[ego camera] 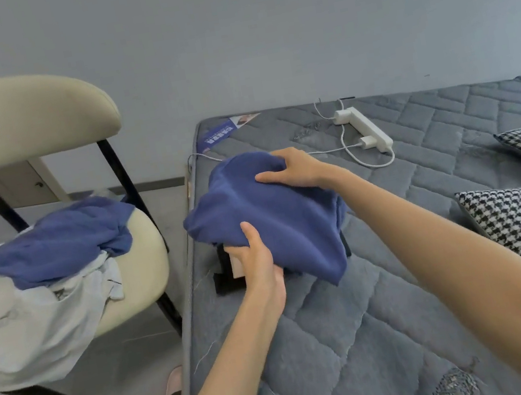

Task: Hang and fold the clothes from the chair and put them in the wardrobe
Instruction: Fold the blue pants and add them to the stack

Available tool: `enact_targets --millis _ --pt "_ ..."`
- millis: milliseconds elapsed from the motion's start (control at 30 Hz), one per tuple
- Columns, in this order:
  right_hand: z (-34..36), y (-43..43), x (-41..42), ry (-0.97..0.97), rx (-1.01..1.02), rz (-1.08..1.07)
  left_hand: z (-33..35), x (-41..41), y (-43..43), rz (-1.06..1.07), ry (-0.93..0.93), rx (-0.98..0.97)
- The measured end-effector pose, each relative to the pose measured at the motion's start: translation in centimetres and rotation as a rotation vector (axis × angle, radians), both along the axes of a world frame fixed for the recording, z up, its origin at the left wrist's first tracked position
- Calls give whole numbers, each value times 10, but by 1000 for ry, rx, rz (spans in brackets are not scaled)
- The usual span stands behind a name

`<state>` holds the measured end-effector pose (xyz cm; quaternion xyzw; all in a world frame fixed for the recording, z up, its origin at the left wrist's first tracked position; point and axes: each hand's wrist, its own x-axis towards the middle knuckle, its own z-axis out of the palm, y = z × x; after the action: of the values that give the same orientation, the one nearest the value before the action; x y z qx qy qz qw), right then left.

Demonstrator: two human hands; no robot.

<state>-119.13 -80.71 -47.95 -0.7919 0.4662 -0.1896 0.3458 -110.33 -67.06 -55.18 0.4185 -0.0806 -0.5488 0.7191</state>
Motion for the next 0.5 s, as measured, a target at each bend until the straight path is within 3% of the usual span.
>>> enact_targets --millis 167,333,500 --pt "-18 -52 21 131 -191 81 -21 -15 -43 49 94 49" --pt "-63 -72 20 324 -171 77 -54 -19 -49 -56 203 134" --pt "-98 -64 -4 173 -116 -81 -72 3 -41 -173 262 134"
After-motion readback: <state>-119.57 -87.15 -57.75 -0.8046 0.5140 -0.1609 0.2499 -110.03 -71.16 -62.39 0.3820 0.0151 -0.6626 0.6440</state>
